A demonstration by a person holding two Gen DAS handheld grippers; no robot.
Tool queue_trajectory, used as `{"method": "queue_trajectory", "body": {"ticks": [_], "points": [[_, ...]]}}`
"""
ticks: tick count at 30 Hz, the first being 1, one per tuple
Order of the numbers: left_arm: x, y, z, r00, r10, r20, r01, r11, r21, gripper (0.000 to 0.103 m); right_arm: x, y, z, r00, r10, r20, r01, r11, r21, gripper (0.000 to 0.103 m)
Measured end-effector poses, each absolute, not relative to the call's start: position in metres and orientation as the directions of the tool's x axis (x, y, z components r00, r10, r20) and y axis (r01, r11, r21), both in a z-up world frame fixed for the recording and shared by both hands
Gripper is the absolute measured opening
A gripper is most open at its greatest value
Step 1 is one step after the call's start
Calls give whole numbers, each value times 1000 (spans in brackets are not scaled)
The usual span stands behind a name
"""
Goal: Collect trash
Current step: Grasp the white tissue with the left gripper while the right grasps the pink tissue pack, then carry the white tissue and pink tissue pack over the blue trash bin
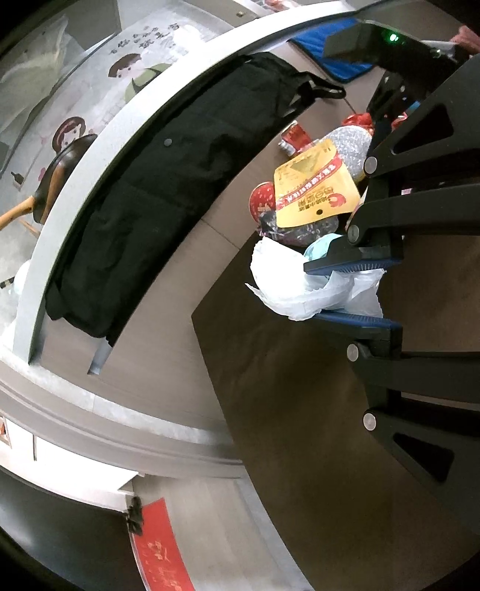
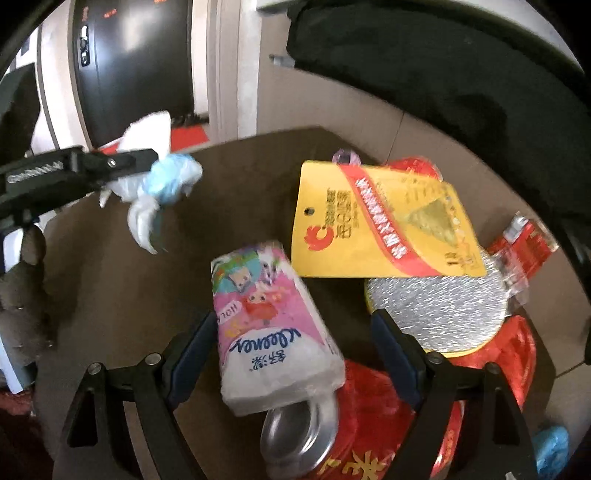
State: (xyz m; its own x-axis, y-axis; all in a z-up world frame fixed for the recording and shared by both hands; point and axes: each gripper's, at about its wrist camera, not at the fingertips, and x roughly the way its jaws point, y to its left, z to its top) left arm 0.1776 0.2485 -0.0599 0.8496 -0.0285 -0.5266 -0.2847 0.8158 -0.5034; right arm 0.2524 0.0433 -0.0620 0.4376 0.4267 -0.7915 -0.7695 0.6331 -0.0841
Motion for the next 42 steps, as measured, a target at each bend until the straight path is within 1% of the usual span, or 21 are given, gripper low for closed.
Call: {"method": "queue_trajectory", "body": {"ticks": [1, 3, 4, 8, 10, 13, 17, 20, 24, 27, 29, 32, 33, 36, 38, 41, 42], "points": [[177, 247, -59, 851, -31, -524, -280, 817, -503, 21, 254, 44, -64, 421, 419, -804, -773, 629, -77, 79], [177, 248, -60, 851, -39, -524, -277, 815, -509, 21, 255, 46, -66, 388, 417, -822, -783, 619, -55, 69], [178, 248, -61, 849, -46, -527, -276, 811, -516, 21, 254, 46, -66, 360, 428, -829, -791, 611, -28, 55], [179, 243, -61, 845, -61, -531, -268, 810, -521, 21, 250, 37, -59, 377, 459, -805, -776, 631, -4, 46], [179, 239, -58, 848, -55, -527, -266, 817, -512, 21, 247, 28, -54, 393, 467, -792, -761, 649, 5, 44], [183, 230, -54, 847, -50, -529, -260, 829, -495, 21, 245, 11, -40, 421, 498, -758, -738, 674, 32, 43], [192, 212, -45, 842, -83, -534, -221, 849, -481, 21, 238, -17, -11, 484, 525, -700, -705, 708, 44, 42], [197, 193, -23, 859, -103, -501, -169, 868, -467, 21, 237, -46, 7, 522, 550, -652, -681, 729, 69, 42], [210, 154, 12, 879, -128, -459, -86, 905, -416, 21, 240, -82, 32, 582, 551, -598, -631, 770, 94, 42], [223, 111, 36, 875, -190, -444, 14, 929, -370, 21, 245, -113, 43, 648, 511, -565, -564, 820, 97, 42], [235, 74, 47, 868, -255, -426, 106, 933, -343, 21, 245, -147, 48, 681, 491, -543, -516, 848, 119, 42], [248, 23, 53, 871, -292, -395, 194, 943, -270, 21, 244, -195, 56, 747, 429, -508, -422, 896, 135, 43], [253, 9, 52, 864, -315, -393, 219, 938, -269, 21, 245, -211, 56, 765, 406, -499, -391, 910, 142, 43], [274, -48, 49, 822, -392, -413, 312, 917, -249, 21, 248, -261, 53, 815, 323, -481, -288, 946, 147, 43], [282, -78, 46, 801, -421, -426, 356, 906, -228, 20, 246, -296, 49, 844, 256, -472, -215, 966, 140, 43], [291, -126, 40, 775, -457, -437, 421, 889, -183, 18, 248, -347, 39, 872, 171, -458, -114, 982, 149, 43], [295, -139, 39, 773, -456, -441, 429, 888, -167, 15, 246, -365, 33, 876, 142, -460, -75, 984, 161, 43]]}}
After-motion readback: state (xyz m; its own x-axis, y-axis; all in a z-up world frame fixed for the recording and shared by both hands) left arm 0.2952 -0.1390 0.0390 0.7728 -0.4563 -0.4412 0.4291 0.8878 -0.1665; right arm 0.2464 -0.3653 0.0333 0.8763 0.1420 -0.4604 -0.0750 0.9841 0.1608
